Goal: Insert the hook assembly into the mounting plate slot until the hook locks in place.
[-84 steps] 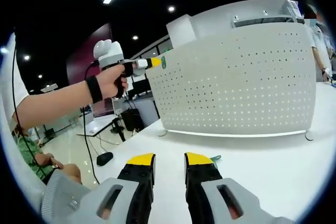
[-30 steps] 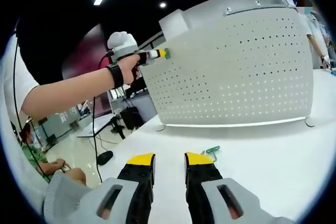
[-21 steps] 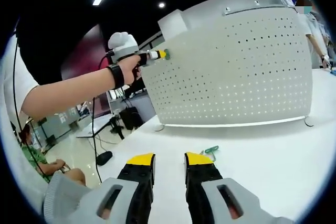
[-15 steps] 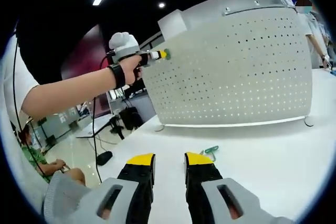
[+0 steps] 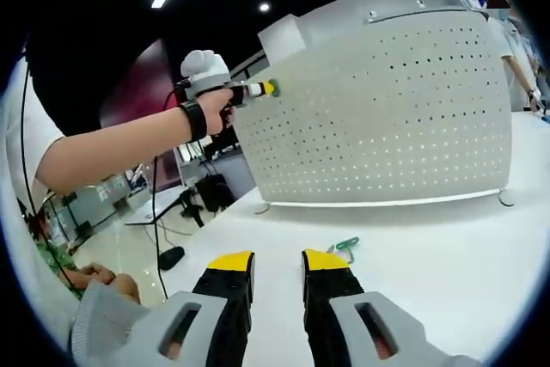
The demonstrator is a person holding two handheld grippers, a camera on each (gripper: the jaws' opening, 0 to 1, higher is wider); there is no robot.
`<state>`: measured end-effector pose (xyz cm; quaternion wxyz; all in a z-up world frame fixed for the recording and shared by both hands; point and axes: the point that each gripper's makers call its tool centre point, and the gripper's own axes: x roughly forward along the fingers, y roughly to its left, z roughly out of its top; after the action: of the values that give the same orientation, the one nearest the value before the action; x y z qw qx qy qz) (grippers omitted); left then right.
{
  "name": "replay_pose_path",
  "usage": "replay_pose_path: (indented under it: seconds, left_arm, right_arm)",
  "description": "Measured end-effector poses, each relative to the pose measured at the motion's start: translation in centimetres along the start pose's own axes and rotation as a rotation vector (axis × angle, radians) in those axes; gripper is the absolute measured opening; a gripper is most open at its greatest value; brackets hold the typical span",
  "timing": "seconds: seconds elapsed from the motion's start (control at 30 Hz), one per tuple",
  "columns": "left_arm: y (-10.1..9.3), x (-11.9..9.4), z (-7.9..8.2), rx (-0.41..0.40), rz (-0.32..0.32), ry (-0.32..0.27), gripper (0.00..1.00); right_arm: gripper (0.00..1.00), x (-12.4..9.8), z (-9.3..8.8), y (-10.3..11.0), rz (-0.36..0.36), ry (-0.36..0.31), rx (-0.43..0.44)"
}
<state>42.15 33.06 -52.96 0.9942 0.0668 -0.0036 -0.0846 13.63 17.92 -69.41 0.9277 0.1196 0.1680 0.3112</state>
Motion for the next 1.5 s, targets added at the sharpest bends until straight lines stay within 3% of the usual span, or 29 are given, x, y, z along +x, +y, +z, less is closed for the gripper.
replay_pose_path:
  seconds: [0.5,0.83,0.9,1.27,1.37,1.43,1.5]
  left_arm:
    - [-0.3,0.4,-0.1,-0.033,0.001,0.024,0.04]
    - [0.2,0.4,-0.1,-0.164,0.046,0.041,0.04]
    - [0.3,0.4,0.1,-0.221,0.057,0.042,0.04]
    - [0.3,0.8,0.0,-0.193,0.057,0.054,0.05]
    - [-0.1,0.7,0.0,-0.195,0.039,0.056,0.11]
    - [-0.1,0.7,0.4,-0.126,0.048,0.031,0.11]
    - [-0.2,0.5,0.3,-0.160,0.039,0.041,0.11]
  right_arm:
    - [0.19,-0.2,0.1,-0.5,-0.023,-0.009,-0.004]
    - [0.19,0.0,0.1,-0.2,-0.012,-0.003,0.003]
    - [0.19,-0.1,0.1,-0.2,-0.011,-0.004,-0.003]
    - [0.19,-0.1,0.0,-0.3,-0.013,0.000,0.008]
    - [0.19,0.0,0.0,-0.2,-0.009,0.002,0.004]
    - [0.19,0.0,0.0,-0.1,-0.005,0.002,0.003]
    - [0.19,0.0,-0.1,-0.1,-0.006,0.004,0.000]
